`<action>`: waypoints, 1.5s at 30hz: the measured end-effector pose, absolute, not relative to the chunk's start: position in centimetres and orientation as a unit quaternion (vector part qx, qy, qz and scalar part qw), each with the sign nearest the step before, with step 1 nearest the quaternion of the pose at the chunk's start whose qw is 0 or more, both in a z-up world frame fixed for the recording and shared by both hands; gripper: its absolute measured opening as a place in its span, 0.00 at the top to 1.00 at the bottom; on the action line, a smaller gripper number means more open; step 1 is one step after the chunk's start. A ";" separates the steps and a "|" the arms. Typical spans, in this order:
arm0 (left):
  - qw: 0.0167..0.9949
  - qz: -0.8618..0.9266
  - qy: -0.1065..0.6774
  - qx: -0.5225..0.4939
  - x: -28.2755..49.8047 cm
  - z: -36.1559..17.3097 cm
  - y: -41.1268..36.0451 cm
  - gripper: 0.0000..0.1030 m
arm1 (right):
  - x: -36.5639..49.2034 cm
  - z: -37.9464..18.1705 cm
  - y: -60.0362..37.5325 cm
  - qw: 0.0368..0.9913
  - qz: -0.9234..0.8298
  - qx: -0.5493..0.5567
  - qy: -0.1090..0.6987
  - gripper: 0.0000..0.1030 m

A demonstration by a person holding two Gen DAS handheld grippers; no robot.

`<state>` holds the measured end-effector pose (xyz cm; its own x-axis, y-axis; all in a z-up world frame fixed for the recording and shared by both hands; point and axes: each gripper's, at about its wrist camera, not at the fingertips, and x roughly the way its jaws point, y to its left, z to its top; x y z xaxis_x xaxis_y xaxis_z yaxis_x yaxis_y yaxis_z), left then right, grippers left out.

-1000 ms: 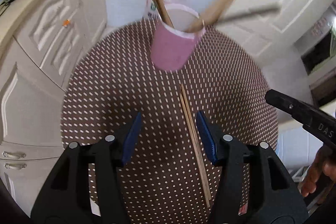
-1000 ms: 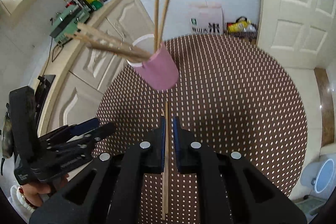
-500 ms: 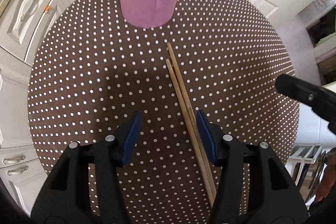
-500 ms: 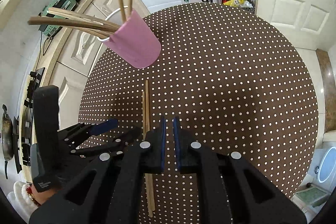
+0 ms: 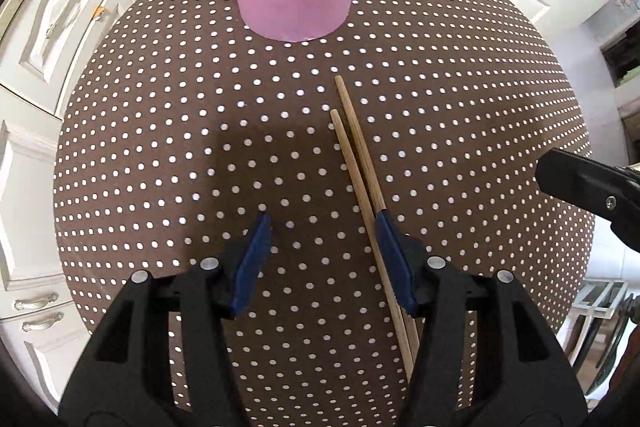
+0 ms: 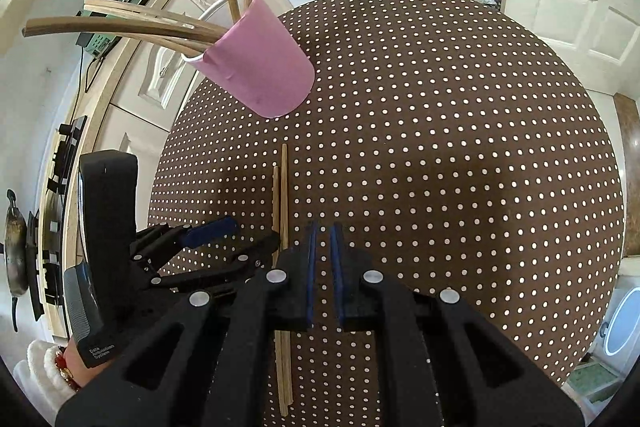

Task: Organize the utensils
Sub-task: 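Lower the right gripper onto a lone wooden stick and close on it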

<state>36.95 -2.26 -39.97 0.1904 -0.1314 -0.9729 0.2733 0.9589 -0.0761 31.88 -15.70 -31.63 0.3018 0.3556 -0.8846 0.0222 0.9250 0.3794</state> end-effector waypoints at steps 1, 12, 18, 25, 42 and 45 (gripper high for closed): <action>0.768 -0.130 0.624 0.059 37.3 -40.0 -2.2 0.45 | 32.0 -31.7 -15.6 0.790 0.107 0.162 0.582 0.92; 0.777 -0.116 0.612 0.098 39.2 -40.8 -4.5 0.70 | 32.7 -32.1 -15.0 0.784 0.113 0.160 0.589 0.92; 0.777 -0.112 0.617 0.053 40.4 -41.3 -1.6 0.91 | 33.2 -32.8 -14.1 0.777 0.121 0.155 0.598 0.92; 0.778 -0.110 0.618 0.004 39.9 -41.4 1.5 0.94 | 34.1 -34.3 -11.9 0.763 0.135 0.136 0.618 0.91; 0.795 -0.115 0.595 -0.035 37.5 -36.2 5.1 0.95 | 36.7 -37.8 -8.3 0.748 0.124 0.080 0.647 0.81; 0.798 -0.119 0.590 -0.036 37.3 -35.6 5.2 0.95 | 37.4 -37.8 -7.9 0.751 0.126 0.063 0.645 0.88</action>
